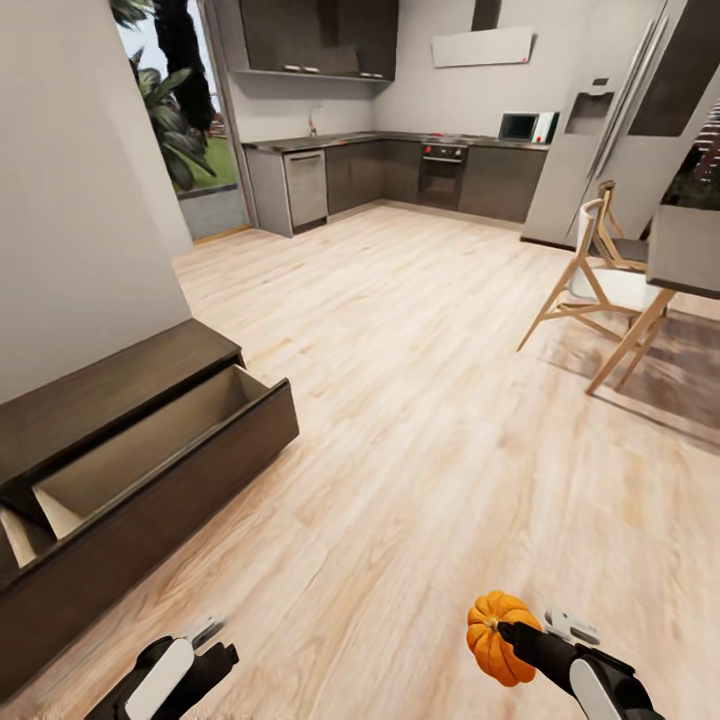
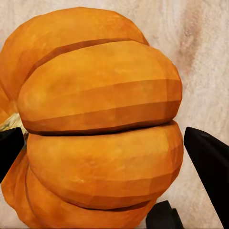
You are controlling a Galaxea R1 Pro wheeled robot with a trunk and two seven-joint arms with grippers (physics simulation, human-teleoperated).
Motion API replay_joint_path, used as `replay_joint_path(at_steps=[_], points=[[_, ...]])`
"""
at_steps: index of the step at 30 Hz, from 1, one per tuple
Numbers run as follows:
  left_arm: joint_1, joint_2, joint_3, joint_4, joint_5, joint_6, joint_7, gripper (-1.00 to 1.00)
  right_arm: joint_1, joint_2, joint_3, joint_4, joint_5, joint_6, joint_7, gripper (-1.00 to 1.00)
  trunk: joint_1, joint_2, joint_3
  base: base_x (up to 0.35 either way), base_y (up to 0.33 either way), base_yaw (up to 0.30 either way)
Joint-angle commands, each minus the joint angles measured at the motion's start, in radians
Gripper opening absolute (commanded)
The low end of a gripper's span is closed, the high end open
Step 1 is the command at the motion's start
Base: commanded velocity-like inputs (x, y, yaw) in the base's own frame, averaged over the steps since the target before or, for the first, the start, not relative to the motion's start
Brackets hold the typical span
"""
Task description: Place each of the two pumpkins and all three candles from the living room inside a cabinet in the living room (use any cabinet), then make sure every cabinet is closed, and position the cauldron so it is next to a table in the living room.
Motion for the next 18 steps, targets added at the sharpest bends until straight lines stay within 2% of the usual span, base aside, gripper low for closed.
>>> replay_joint_path(at_steps=[1,6,18], points=[[0.000,-0.001,0.000,0.000,0.000,0.000,0.000,1.00,0.000,0.000,0.000,0.000,-0.001,0.000,0.000,-1.00,-0.004,0.007,0.003,0.000,0.000,0.287],[0.000,-0.001,0.000,0.001,0.000,-0.005,0.000,1.00,0.000,0.001,0.000,0.000,-0.001,0.000,0.000,-1.00,-0.023,0.042,0.019,0.000,0.000,0.287],[0.000,-0.001,0.000,0.002,0.001,-0.006,-0.003,1.00,0.000,0.004,0.000,0.001,-0.001,0.000,0.000,-1.00,-0.023,0.042,0.019,0.000,0.000,0.286]])
